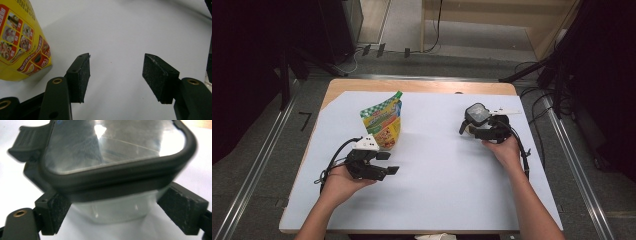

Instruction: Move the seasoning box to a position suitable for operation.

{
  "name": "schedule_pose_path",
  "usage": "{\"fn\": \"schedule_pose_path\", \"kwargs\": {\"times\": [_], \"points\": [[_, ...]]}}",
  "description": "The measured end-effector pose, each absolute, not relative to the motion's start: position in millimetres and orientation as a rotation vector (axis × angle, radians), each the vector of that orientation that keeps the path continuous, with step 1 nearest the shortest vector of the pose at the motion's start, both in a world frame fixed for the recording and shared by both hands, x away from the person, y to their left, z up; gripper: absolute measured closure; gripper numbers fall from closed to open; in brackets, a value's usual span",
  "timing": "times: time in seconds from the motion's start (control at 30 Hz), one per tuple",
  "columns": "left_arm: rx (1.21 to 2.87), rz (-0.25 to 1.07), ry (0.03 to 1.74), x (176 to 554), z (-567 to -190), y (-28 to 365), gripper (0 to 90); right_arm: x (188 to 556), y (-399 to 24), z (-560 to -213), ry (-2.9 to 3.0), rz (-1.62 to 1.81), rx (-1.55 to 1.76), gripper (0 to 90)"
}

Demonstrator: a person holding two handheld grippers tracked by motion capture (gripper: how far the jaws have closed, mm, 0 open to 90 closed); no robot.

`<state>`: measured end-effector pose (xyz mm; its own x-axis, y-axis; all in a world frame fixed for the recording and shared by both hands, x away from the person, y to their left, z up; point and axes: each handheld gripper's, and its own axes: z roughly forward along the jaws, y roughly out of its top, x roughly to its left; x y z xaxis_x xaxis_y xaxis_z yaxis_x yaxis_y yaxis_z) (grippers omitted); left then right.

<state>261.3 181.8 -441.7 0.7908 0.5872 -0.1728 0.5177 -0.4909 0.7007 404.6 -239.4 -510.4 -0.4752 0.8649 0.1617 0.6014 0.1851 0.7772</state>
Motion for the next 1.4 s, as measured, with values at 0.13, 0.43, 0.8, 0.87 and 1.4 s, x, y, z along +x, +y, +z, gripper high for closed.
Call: {"fn": "schedule_pose_path", "kwargs": {"times": [0.13, 0.43, 0.8, 0.87, 1.4], "points": [[2.190, 0.115, 0.825, 258, -442, 184, 39.8, 410, -232, -515, 2.110, 1.189, 1.379, 11.8], [2.193, 0.117, 0.834, 256, -443, 186, 39.8, 418, -228, -521, 2.077, 1.247, 1.377, 10.9], [2.183, 0.114, 0.843, 255, -444, 187, 40.0, 419, -223, -524, 2.047, 1.239, 1.367, 12.5], [2.183, 0.114, 0.845, 255, -444, 186, 40.0, 419, -223, -524, 2.046, 1.239, 1.365, 12.7], [2.179, 0.116, 0.844, 256, -443, 189, 40.2, 415, -224, -521, 2.035, 1.283, 1.395, 14.3]]}}
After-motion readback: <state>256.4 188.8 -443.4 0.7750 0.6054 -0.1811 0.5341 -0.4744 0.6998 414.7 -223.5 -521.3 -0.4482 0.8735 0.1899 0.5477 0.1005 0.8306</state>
